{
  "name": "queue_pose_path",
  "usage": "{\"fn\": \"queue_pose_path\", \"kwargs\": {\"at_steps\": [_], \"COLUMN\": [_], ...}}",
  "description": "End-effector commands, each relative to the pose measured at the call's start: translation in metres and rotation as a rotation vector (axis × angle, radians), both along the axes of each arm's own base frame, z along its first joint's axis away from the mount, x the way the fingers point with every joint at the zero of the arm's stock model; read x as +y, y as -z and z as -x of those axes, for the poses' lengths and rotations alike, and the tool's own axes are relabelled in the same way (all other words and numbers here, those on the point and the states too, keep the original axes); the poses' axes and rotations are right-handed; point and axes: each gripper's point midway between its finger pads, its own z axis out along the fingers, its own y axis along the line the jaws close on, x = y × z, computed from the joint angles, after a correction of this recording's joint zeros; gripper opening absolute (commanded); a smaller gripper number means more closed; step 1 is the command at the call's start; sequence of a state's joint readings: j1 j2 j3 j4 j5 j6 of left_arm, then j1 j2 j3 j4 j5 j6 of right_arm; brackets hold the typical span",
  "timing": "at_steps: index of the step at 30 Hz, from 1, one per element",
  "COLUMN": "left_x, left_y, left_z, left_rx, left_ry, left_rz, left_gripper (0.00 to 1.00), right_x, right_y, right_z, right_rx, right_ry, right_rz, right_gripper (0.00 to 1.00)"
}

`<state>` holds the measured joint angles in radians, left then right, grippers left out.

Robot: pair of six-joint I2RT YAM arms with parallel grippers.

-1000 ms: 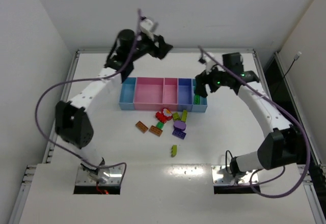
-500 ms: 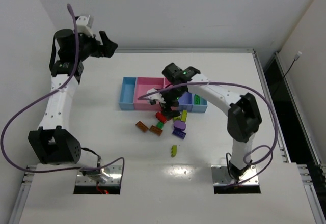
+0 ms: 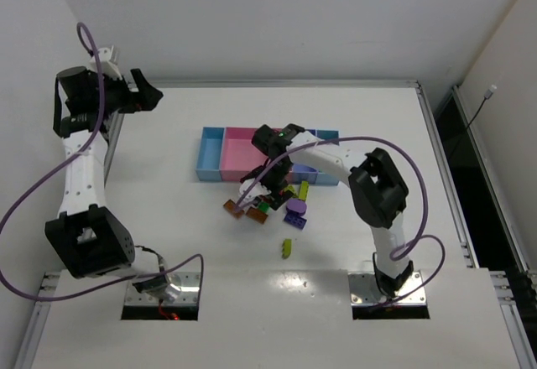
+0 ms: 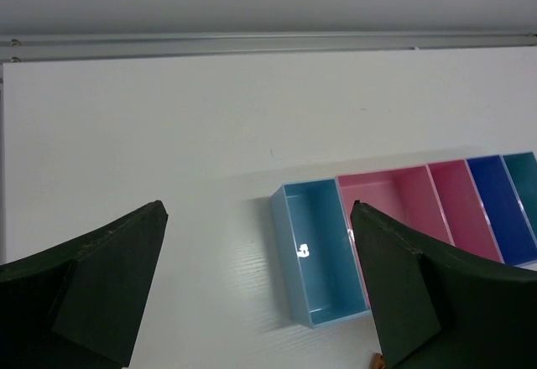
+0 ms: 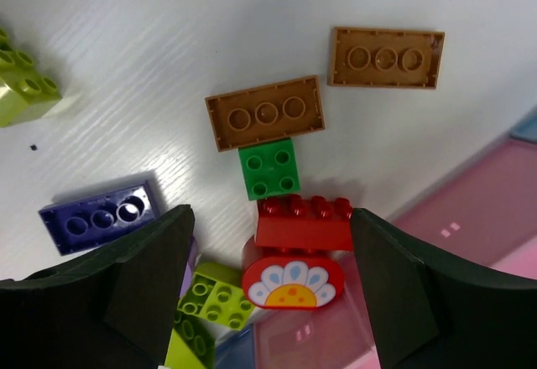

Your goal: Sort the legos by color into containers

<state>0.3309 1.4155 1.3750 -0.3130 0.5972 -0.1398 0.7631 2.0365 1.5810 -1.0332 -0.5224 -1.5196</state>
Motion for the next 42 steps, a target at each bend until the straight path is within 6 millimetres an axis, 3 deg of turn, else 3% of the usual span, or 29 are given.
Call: {"fn": "queue_pose_path", "kwargs": {"at_steps": [1,5,16,19,29,33,34,38,42], "left_x": [0.000,0.006,0.011,0.011,0.010,0.012,0.012,0.009,0.008], "left_y": [-0.012,-0.006,0.012,0.016,0.019,0.023,0.023,0.026,0.036], "left_z": [0.003,-0.002,-0.008,-0.008,-0.007,-0.009,-0.009,-0.009,-0.007], "left_rx": [-0.040,-0.024,0.016,0.025,0.023,0.026,0.026,0.028,0.050], "left_ry": [0.030,0.033,0.038,0.038,0.055,0.061,0.061,0.082,0.083], "left_rz": [-0.026,-0.027,-0.022,-0.018,-0.036,-0.050,-0.050,-0.047,-0.038], "left_gripper": [0.99,0.99,0.99,0.99,0.99,0.99,0.99,0.99,0.99], "right_x": [0.008,0.010,0.026,0.026,0.024,0.012,0.013,0.011,0.016], "right_y": [0.005,0.021,0.041,0.045,0.051,0.061,0.058,0.047,0.020], "right_z": [0.004,0.006,0.000,0.000,0.000,0.000,0.000,0.005,0.007], "right_rx": [-0.041,-0.053,-0.035,-0.020,-0.004,0.007,0.000,-0.026,-0.032], "right_ry": [-0.131,-0.164,-0.192,-0.192,-0.200,-0.192,-0.192,-0.180,-0.144], "right_rz": [-0.043,-0.037,-0.010,0.003,0.029,0.068,0.062,0.022,-0.030], "right_gripper": [0.78,0.76,0.75,0.70,0.47,0.30,0.19,0.02,0.00]}}
